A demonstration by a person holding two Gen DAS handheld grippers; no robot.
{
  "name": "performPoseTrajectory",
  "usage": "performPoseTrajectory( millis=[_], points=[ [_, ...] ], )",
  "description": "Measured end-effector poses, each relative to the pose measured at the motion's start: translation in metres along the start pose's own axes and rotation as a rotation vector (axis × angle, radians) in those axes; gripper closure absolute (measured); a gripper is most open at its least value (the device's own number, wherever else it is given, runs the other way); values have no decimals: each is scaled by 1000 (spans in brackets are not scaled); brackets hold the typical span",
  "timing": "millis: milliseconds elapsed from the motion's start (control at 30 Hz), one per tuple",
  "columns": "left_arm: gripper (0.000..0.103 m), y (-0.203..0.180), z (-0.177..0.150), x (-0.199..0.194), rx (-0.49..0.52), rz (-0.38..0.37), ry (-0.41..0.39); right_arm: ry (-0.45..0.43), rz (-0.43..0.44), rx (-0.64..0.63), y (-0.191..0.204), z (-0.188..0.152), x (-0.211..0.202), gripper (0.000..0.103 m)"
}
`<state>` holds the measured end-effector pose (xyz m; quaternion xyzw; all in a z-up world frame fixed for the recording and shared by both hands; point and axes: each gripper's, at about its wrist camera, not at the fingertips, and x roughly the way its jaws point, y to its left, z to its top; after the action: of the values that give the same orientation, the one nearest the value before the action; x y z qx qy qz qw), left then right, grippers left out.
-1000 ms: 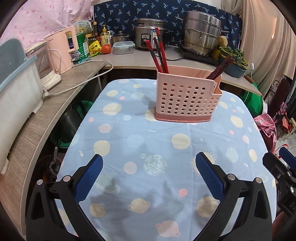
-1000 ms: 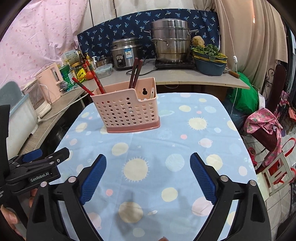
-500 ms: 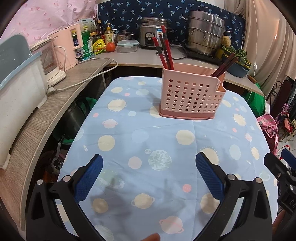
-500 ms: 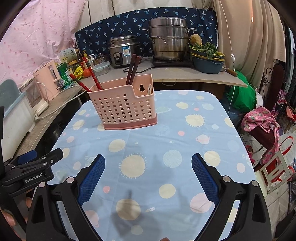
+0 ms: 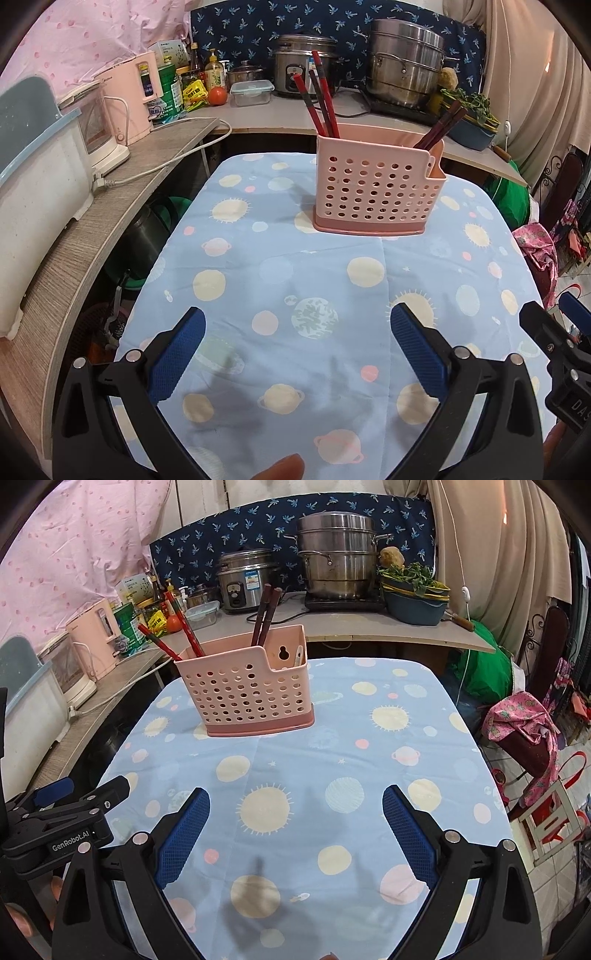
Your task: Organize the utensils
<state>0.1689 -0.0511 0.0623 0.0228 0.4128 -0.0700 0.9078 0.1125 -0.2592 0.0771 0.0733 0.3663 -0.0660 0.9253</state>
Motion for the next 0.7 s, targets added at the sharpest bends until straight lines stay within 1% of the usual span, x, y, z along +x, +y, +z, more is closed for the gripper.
performPoseTrajectory(
  millis=[267, 700],
  points=[
    [7, -3, -1, 1, 5, 7, 1, 8, 3, -6, 2, -2, 4, 12],
    [7, -2, 1, 2, -5, 38, -3, 22, 9, -9, 6, -5, 8, 12]
  ],
)
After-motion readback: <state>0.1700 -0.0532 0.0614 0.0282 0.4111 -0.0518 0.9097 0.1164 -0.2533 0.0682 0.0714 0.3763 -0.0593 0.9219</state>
